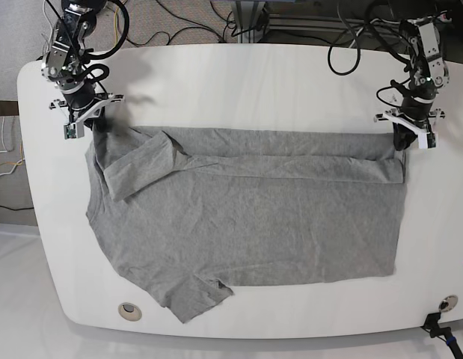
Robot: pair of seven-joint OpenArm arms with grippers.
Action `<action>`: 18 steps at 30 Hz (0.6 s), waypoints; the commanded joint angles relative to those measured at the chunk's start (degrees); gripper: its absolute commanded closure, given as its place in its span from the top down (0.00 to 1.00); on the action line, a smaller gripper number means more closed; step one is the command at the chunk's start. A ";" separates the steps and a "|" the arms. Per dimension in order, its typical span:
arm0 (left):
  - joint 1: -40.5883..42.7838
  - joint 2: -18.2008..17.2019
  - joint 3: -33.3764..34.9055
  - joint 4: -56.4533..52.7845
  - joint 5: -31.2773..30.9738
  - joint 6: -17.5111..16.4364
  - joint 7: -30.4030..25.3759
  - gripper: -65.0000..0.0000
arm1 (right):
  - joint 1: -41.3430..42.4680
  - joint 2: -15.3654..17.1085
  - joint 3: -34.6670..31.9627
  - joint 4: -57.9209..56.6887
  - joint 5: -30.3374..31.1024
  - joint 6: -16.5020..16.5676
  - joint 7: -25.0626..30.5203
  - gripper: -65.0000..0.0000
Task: Fold the T-shirt properly
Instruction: 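Grasp the folded edge with both grippers and drag it toward the arms, then lower the folded edge, open both grippers and lift away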
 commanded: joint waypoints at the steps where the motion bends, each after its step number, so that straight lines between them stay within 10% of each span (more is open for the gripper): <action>1: 1.12 -0.75 -0.11 0.95 1.08 0.23 2.71 0.00 | -1.24 0.57 0.21 2.02 -0.28 0.44 -0.83 0.00; 18: 23.01 -1.72 -1.69 14.58 1.08 0.23 2.71 0.00 | -19.88 -0.31 0.30 13.80 -0.28 0.44 -0.92 0.00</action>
